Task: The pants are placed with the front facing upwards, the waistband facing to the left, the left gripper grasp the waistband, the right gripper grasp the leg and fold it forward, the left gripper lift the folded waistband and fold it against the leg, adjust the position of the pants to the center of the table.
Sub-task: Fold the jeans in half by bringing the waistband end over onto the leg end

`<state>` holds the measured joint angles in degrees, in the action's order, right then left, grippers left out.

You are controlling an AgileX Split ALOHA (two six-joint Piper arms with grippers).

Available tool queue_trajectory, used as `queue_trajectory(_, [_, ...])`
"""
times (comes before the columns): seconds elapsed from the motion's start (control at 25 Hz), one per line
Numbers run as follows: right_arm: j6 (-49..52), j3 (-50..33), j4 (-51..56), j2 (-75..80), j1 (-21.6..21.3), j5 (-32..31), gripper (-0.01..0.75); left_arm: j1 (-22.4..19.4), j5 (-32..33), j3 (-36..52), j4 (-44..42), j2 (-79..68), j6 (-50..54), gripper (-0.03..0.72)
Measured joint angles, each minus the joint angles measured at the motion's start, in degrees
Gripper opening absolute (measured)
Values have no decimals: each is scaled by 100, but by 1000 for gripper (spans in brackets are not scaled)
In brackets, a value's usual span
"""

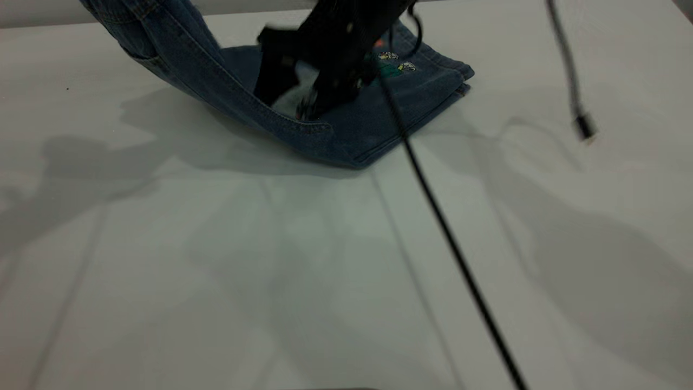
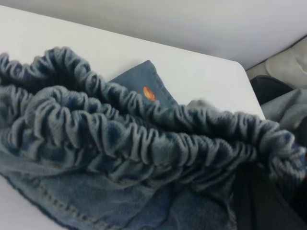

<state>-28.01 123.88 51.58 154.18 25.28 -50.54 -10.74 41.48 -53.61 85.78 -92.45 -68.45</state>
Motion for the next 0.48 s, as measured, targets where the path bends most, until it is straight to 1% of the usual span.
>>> queue_trajectory(0.12, [0, 78, -37, -19, 20, -179, 491, 176, -83, 0, 19, 0, -27, 87])
queue_trajectory(0.2, [0, 245, -145, -99, -96, -268, 491, 383, -179, 0, 51, 0, -116, 87])
queue_trajectory(0.32, [19, 558, -345, -365, -451, -391, 491, 856, -489, 0, 107, 0, -218, 87])
queue_trajectory(0.48, [161, 989, -440, -777, -1041, -558, 491, 1554, -1308, 0, 154, 0, -310, 87])
